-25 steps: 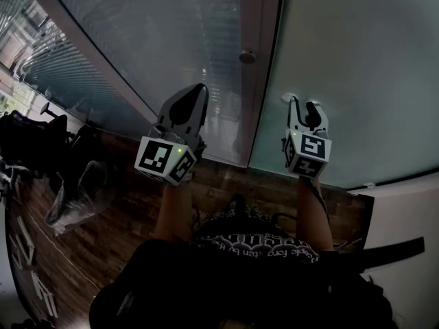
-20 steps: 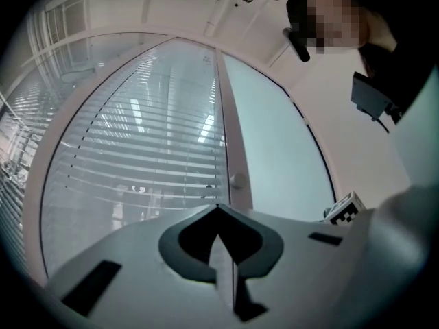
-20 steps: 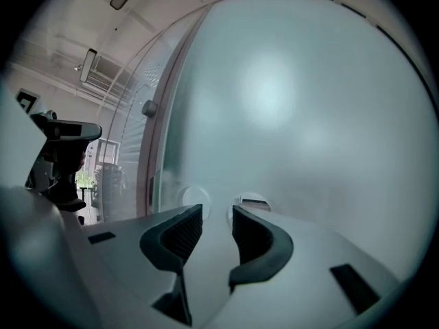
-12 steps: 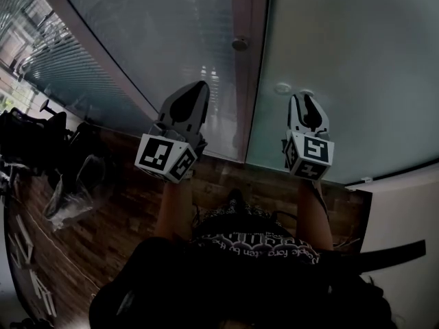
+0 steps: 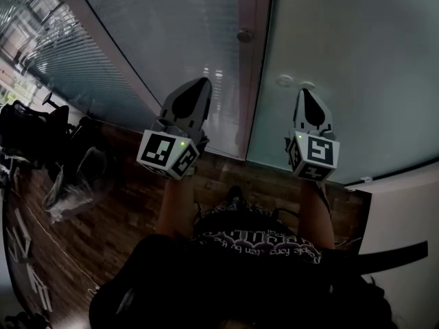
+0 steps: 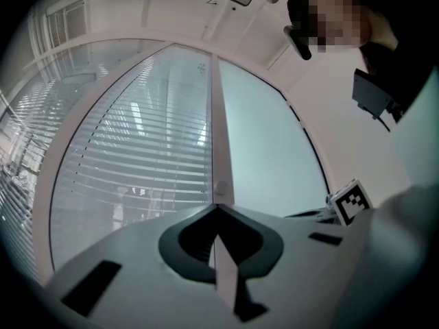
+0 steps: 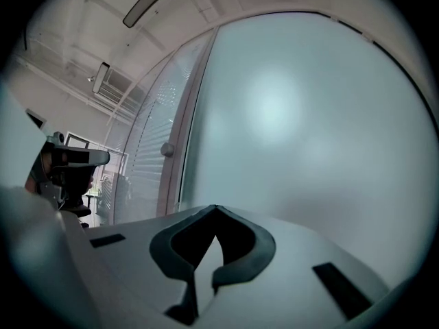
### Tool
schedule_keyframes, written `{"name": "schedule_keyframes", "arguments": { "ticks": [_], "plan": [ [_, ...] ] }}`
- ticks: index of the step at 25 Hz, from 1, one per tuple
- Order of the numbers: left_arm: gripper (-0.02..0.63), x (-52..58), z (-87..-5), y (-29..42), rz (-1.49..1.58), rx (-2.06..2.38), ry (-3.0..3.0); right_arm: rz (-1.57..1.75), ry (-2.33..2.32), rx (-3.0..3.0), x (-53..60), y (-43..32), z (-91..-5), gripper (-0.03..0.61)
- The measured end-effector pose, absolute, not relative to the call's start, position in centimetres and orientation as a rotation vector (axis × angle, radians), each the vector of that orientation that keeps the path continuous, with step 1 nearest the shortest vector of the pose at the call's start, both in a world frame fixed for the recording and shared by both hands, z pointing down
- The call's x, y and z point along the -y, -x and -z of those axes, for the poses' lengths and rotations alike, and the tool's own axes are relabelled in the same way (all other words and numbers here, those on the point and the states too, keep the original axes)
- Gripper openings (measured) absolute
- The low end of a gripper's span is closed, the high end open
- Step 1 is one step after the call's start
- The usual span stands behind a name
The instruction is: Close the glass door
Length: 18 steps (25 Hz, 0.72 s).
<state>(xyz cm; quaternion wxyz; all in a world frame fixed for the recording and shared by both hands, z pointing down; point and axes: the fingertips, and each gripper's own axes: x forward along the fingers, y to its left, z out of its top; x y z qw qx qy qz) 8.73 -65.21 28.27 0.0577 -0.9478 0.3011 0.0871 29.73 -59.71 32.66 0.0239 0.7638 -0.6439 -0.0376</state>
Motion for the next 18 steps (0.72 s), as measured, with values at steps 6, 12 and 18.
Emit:
{"name": "schedule_keyframes", "arguments": {
  "ticks": [6,12,18],
  "plan": [
    [0.002,64.9,-28.3,-8.3,-0.259,-0.934,2.867,0.228,-2.354,2.030,58.7,-28.9,-30.5,0.003],
    [0.002,64.9,-28.3,-8.1,-0.245,-0.937,2.863,0.253,-2.348,2.036,58.4,-28.5,-29.4,0.003],
    [0.002,65.4,-28.3,-7.9,-0.220,-0.965,2.862,0.262,-2.332,2.045,58.5,-28.2,-29.4,0.003]
  ]
}}
